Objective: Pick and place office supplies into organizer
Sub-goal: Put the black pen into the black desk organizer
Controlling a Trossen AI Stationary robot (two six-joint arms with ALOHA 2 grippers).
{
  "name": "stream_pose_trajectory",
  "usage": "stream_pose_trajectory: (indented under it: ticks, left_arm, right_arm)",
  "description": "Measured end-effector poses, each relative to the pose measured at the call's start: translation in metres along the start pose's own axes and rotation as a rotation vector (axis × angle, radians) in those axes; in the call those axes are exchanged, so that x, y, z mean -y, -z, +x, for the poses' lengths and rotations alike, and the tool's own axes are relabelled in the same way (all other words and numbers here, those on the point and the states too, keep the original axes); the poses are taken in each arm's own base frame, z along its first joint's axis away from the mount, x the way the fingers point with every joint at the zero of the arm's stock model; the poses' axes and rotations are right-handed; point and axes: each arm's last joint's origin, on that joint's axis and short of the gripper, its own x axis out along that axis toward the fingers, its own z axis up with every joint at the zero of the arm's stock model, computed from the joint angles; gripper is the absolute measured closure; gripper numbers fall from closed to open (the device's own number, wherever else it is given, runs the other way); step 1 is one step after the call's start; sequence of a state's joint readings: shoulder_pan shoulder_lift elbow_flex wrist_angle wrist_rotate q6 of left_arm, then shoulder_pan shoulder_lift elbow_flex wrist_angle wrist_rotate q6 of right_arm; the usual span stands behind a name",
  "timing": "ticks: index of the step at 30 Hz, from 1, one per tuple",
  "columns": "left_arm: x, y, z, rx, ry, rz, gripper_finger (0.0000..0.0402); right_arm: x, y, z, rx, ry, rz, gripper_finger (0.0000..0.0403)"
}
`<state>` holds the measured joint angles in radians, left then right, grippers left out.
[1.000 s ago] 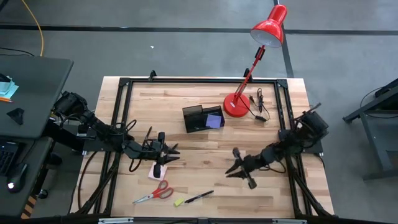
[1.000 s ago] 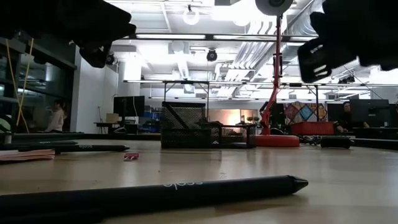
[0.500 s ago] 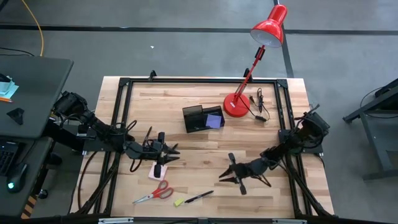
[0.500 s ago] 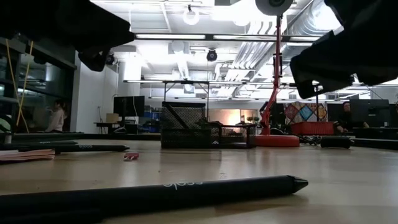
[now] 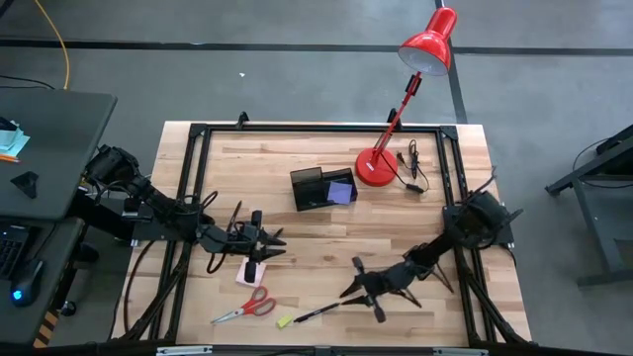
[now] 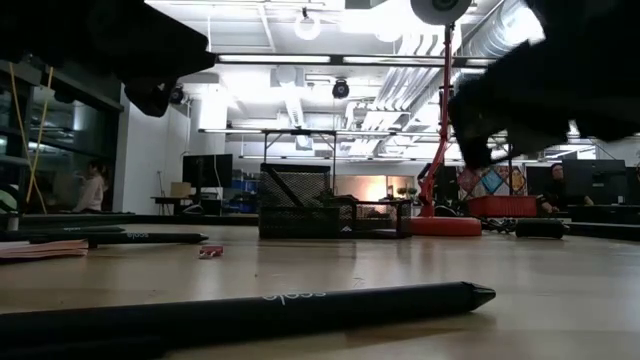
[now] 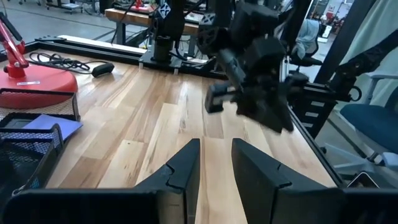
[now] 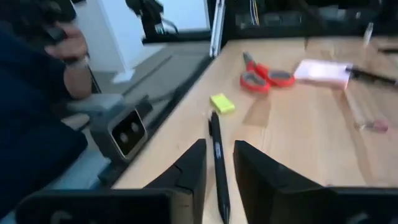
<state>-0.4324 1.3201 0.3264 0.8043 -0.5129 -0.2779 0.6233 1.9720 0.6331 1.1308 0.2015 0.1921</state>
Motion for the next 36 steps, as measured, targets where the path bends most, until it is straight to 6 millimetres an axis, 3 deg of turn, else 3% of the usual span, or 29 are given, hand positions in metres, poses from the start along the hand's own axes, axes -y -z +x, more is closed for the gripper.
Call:
stream_pose_trajectory:
  ticks: [7, 12, 21, 36]
  left_arm:
    - [0.0, 0.001, 0.0, -0.005, -0.001, -0.005, 0.0318]
    - [0.0, 0.001, 0.0, -0.013, -0.004, -0.009, 0.0318]
    - [0.0, 0.001, 0.0, -0.012, -0.004, -0.011, 0.0318]
    - [-0.001, 0.002, 0.0, -0.017, -0.005, -0.009, 0.0318]
  right_arm:
    - [0.002, 0.01, 0.022, -0.021, 0.001, -0.014, 0.025]
    - [-0.002, 0.015, 0.029, -0.034, -0.032, 0.001, 0.0229]
    - [0.002, 0.042, 0.051, -0.051, -0.004, 0.011, 0.0266]
    - [0.003, 0.05, 0.052, -0.138, 0.104, 0.025, 0.0302]
